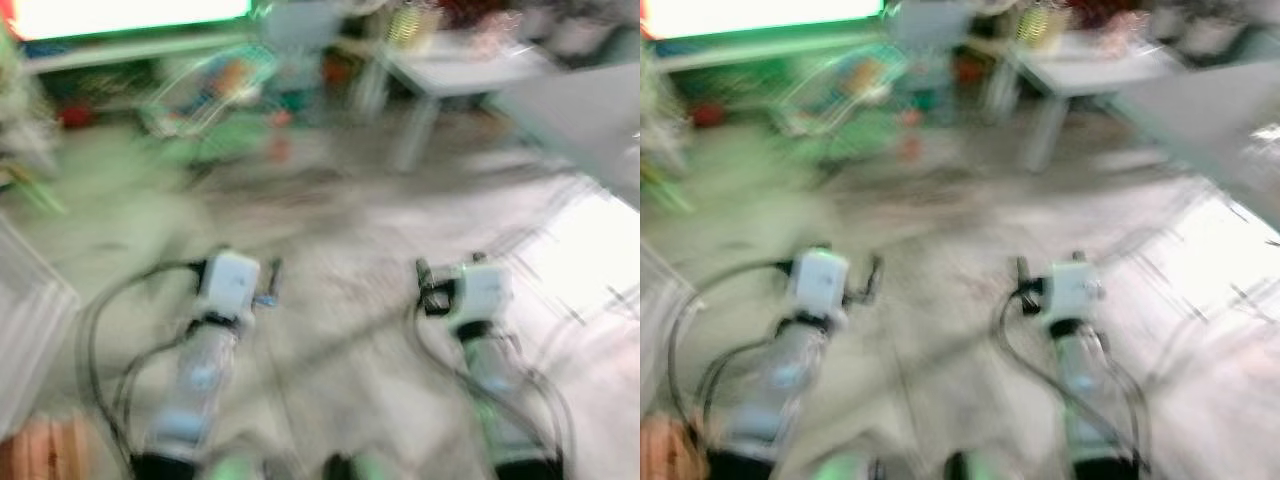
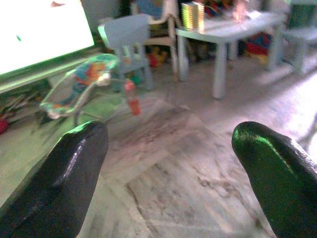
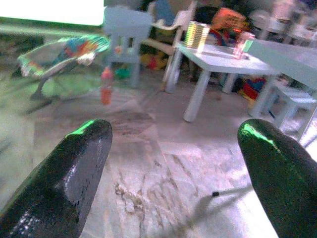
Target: Restocking fridge
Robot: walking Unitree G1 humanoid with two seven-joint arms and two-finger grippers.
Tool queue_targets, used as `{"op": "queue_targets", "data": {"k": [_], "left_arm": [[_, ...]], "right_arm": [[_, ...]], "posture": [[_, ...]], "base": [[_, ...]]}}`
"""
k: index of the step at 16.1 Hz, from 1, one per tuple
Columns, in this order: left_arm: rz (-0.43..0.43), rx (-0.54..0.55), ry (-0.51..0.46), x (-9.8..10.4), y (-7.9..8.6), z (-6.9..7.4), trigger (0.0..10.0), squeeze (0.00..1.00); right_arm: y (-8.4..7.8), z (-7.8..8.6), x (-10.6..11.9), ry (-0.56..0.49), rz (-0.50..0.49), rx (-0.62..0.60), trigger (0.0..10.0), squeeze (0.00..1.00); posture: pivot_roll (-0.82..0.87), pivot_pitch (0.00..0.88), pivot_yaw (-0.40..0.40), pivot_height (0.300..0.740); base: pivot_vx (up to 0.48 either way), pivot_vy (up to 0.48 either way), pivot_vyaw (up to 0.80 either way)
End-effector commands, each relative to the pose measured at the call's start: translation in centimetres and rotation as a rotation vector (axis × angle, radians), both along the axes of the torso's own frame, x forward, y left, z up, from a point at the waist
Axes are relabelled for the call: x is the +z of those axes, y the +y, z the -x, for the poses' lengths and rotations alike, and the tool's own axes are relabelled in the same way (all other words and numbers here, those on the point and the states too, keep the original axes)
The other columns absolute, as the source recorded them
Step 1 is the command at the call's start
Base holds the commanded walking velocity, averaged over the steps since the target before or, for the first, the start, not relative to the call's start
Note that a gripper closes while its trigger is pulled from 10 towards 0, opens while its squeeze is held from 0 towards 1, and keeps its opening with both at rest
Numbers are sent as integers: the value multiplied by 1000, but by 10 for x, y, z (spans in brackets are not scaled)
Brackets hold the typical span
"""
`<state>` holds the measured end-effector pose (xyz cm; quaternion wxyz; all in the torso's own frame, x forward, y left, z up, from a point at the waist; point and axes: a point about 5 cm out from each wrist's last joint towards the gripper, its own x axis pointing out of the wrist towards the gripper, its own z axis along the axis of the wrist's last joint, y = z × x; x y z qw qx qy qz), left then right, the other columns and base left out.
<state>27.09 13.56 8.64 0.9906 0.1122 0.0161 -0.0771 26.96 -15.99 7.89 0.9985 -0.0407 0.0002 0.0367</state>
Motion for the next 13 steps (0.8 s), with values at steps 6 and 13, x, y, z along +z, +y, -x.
{"op": "queue_targets", "data": {"k": [6,13], "left_arm": [[31,-36,-18,4,-10,-3,10000,0],[45,-67,-25,6,-18,-6,10000,0]], "right_arm": [[-8,-1,4,-24,27,-18,10000,0],[-8,0,6,-31,27,-30,10000,0]], "posture": [[110,87,-33,740],[96,85,-23,740]], "base": [[439,0,-620],[480,0,-229]]}}
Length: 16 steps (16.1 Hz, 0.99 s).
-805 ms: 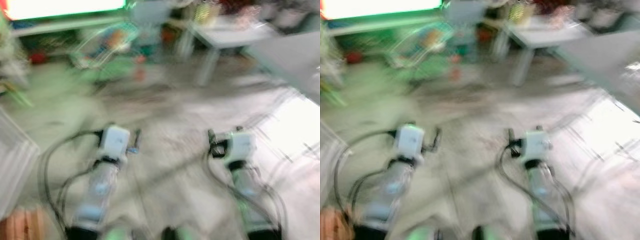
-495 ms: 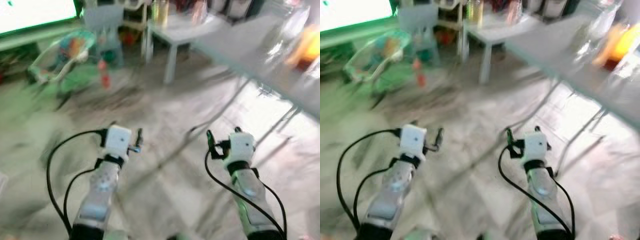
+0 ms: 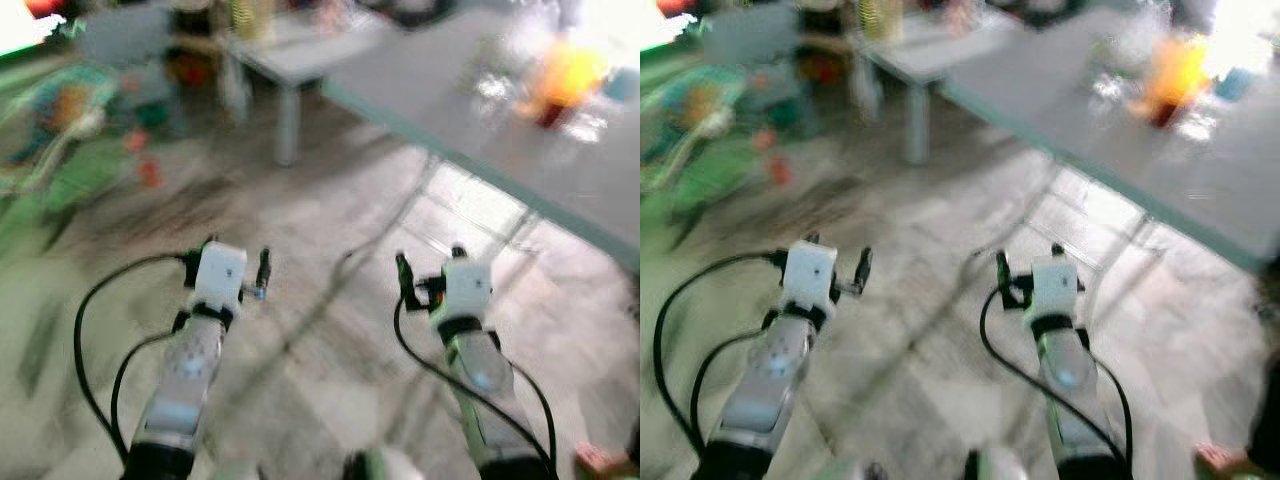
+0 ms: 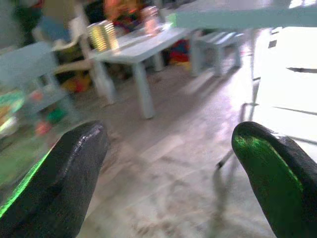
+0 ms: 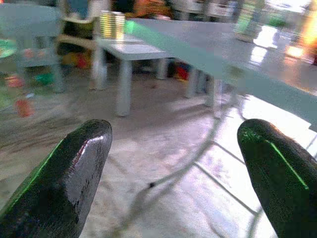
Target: Restocking fridge
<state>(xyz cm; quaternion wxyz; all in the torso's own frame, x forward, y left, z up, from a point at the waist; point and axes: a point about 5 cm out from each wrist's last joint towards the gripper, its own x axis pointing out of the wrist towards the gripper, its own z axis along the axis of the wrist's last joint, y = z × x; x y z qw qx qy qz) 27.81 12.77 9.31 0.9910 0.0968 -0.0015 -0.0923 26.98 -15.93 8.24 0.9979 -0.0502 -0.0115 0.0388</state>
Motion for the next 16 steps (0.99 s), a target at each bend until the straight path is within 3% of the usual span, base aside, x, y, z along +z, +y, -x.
{"op": "queue_targets", "data": {"k": [1,8,16], "left_arm": [[14,-37,-1,0,-11,1,10000,0],[21,-12,-31,10,-6,0,10000,0],[72,-8,-36,12,-11,-3,10000,0]], "right_arm": [[-9,0,3,-11,11,-36,10000,0],[-4,-2,14,-59,38,-3,10000,0],[0,3,16,-76,52,13,10000,0]], "posture": [[95,86,-23,740],[104,122,-21,740],[94,111,-12,740]], "base": [[480,0,-800],[480,0,-800],[479,0,0]]}}
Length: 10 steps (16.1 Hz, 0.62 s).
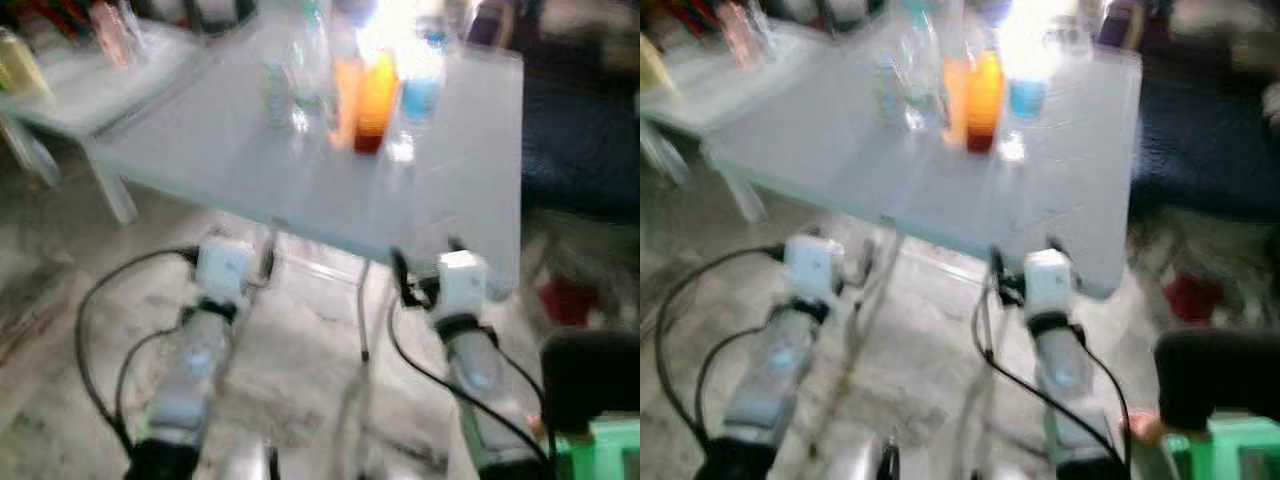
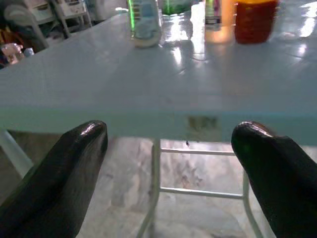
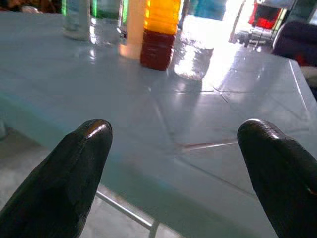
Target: Restocking fridge
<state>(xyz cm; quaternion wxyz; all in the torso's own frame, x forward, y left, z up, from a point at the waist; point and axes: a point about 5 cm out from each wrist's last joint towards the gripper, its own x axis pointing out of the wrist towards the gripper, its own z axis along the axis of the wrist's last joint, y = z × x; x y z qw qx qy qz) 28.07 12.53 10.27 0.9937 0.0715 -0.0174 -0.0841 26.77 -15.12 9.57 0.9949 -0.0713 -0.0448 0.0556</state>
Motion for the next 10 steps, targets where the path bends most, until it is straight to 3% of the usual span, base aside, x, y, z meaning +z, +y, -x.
{"op": "queue_targets", "data": {"k": [1,2,10], "left_arm": [[26,-25,-18,4,-8,0,10000,0],[17,-21,-30,6,-8,-1,10000,0],[-2,-6,-35,2,-4,0,10000,0]], "right_arm": [[-9,1,3,-14,9,-23,10000,0],[-9,1,4,-17,8,-23,10000,0],[-1,0,7,-25,-11,25,10000,0]], "posture": [[94,110,-11,740],[95,108,-12,740],[103,108,-8,740]], "base": [[442,0,0],[435,0,0],[0,0,0]]}}
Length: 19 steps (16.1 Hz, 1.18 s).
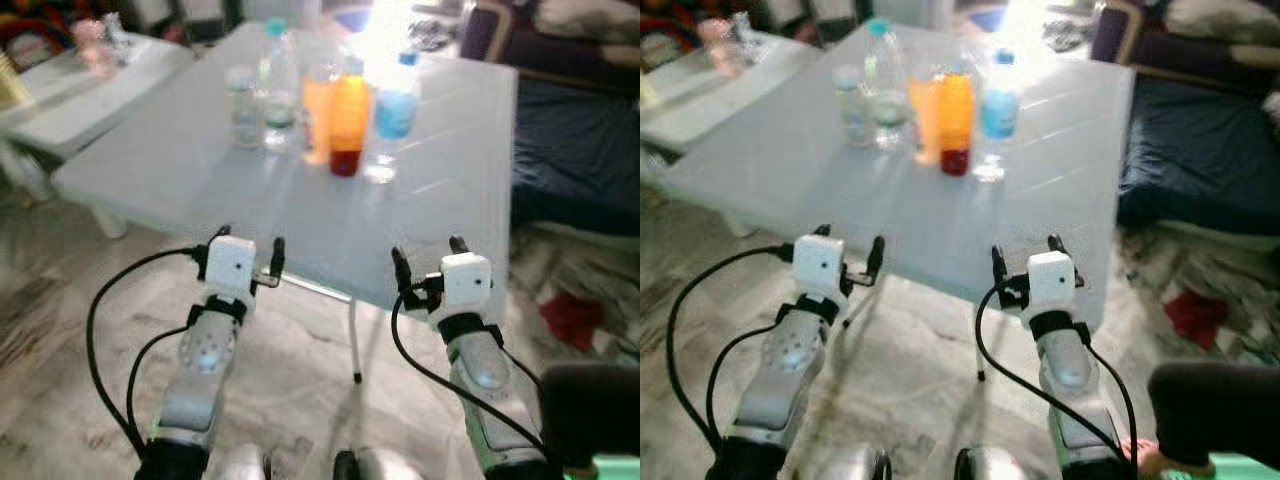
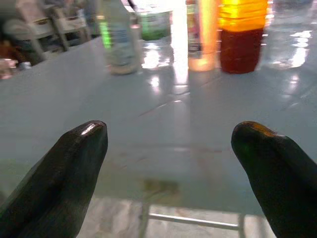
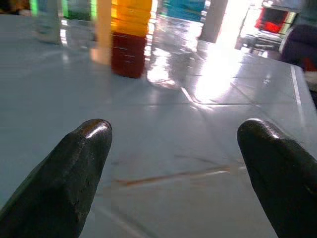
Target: Restocking fridge
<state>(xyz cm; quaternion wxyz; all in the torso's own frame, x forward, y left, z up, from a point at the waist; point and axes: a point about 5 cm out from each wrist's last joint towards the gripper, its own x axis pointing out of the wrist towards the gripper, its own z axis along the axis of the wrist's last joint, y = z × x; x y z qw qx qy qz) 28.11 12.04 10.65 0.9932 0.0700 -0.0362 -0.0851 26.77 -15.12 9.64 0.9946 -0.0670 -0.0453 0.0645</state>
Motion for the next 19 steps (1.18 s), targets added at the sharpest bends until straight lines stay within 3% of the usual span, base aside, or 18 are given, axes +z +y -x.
{"op": "queue_targets", "data": {"k": [1,4,10,13,19], "left_arm": [[-13,-8,-5,-1,0,1,10000,0],[-31,-35,-30,2,-4,1,10000,0],[-35,-37,-32,1,-3,3,10000,0],[-34,-16,-26,-1,9,9,10000,0],[-30,-26,-16,-6,15,18,10000,0]], "right_arm": [[-1,0,7,-26,-1,10,10000,0],[-3,-1,8,-26,-1,-14,10000,0],[-11,1,8,-29,-34,-92,10000,0],[-23,10,18,-75,-28,-189,10000,0],[-28,13,19,-70,0,-201,10000,0]], "posture": [[102,108,-8,740],[100,108,-7,740],[99,110,-10,740],[98,107,-10,740],[85,97,-4,740]], "base": [[0,0,694],[341,0,717],[344,0,0],[315,0,0],[0,0,0]]}}
